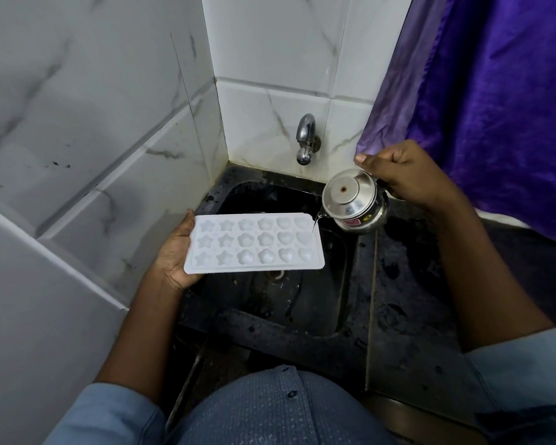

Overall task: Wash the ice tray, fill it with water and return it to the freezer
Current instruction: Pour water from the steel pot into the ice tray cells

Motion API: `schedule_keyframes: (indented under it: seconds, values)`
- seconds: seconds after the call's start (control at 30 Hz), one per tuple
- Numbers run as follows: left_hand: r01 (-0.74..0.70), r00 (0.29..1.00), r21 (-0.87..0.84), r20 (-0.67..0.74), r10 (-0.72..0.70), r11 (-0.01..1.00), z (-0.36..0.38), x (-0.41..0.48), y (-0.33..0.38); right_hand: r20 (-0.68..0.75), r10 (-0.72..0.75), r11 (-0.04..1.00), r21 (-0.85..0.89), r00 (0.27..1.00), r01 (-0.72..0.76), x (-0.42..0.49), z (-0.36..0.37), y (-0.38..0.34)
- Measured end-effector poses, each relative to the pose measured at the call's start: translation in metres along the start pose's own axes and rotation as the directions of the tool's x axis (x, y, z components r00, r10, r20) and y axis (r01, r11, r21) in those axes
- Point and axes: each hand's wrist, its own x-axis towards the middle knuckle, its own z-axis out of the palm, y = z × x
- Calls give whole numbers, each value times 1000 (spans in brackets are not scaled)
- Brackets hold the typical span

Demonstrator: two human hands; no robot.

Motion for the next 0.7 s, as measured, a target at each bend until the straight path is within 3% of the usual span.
schedule_keyframes:
  seconds: [0.7]
  values:
    - [-4,999,-20,41,5,1000,4,1,0,-4,16,1000,-17,1000,-16,-3,-1,-5]
